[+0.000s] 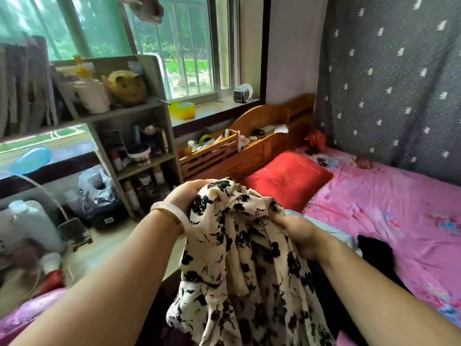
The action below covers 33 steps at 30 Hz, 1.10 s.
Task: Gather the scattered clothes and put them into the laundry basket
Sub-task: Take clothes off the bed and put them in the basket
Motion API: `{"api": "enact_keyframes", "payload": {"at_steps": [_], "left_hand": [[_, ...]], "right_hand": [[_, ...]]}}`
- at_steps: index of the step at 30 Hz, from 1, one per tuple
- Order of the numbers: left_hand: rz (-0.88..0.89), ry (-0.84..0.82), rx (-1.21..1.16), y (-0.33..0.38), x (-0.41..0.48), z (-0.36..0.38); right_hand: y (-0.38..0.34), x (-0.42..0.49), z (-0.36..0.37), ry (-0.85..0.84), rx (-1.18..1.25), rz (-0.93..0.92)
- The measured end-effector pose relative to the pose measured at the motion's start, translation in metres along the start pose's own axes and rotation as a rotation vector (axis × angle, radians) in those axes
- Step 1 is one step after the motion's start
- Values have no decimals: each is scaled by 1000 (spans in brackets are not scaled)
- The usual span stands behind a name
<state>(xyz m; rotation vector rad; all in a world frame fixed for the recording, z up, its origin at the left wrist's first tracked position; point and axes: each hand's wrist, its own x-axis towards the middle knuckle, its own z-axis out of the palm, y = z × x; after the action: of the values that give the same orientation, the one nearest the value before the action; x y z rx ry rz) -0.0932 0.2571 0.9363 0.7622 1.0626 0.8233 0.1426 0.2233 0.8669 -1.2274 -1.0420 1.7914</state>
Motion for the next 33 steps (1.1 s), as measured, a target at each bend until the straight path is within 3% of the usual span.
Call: {"api": "enact_keyframes", "payload": {"at_steps": [4,7,10,14,16,20,23,27,33], "left_hand": [[-93,-131,173,-24,-11,-13],[25,-117,381,-42,-11,-22],[14,-42,522,-58,-17,-22],[51,-152,741,-76,-18,-18],[167,-192,778,-78,-19,-10],[423,-71,851,-76,-29,11],[392,-67,763,-78,-30,3],[145,-158,629,-83,-36,-15],[24,-330,464,-86,-53,0]], "right_hand": [[-12,-11,15,-197,419,-45],[-23,-14,20,-272,499,-120],[-32,-15,28,-332,534,-175],[-38,-21,41,-464,482,-189],[-38,-25,49,-542,369,-145],[-38,-26,60,-592,189,-193],[-50,-31,63,-448,45,-270],[-65,-22,47,21,-494,-470],[-62,-4,32,345,-960,-669]]}}
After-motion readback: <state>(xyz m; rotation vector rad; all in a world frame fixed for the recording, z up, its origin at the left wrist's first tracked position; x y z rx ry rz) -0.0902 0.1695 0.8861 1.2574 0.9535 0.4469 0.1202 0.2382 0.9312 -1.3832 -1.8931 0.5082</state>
